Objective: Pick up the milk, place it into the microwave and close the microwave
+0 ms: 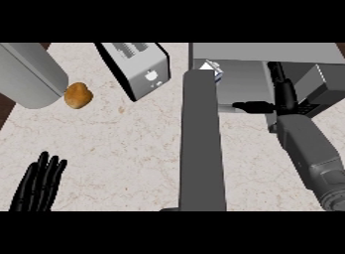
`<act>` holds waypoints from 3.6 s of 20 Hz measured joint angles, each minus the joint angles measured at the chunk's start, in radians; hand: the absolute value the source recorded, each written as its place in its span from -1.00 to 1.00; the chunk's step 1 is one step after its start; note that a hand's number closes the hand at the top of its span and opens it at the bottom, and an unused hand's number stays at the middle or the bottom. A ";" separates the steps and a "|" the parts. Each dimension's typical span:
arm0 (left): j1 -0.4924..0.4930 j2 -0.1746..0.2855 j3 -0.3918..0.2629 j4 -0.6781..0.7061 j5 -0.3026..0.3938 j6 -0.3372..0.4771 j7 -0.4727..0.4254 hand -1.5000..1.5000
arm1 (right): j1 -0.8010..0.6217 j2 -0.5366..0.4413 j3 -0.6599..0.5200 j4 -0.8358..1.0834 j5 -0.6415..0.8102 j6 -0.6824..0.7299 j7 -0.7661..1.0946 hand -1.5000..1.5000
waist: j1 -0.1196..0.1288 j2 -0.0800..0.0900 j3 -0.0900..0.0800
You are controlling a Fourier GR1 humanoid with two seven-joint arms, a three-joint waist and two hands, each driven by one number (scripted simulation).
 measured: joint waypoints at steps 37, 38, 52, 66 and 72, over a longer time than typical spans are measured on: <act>-0.325 0.019 -0.159 0.284 -0.043 -0.130 0.112 1.00 | 0.793 0.084 0.107 -0.476 -0.164 0.410 -0.133 -1.00 | -0.052 0.001 0.010; -0.356 0.020 -0.156 0.303 -0.035 -0.146 0.125 1.00 | 0.808 0.077 0.108 -0.493 -0.173 0.415 -0.132 -1.00 | -0.052 0.002 0.010; -0.646 -0.021 -0.365 0.648 -0.089 -0.118 0.127 1.00 | 1.079 0.035 0.174 -0.830 -0.269 0.471 -0.089 -1.00 | -0.060 0.001 0.010; -0.990 -0.021 -0.654 0.983 0.173 0.266 0.147 1.00 | 1.165 -0.033 0.276 -1.160 -0.405 0.562 0.009 -1.00 | -0.145 0.011 0.007; -1.068 -0.020 -0.681 1.051 0.317 0.408 0.097 -1.00 | 1.174 -0.060 0.311 -1.280 -0.459 0.581 0.063 -1.00 | -0.197 0.022 0.005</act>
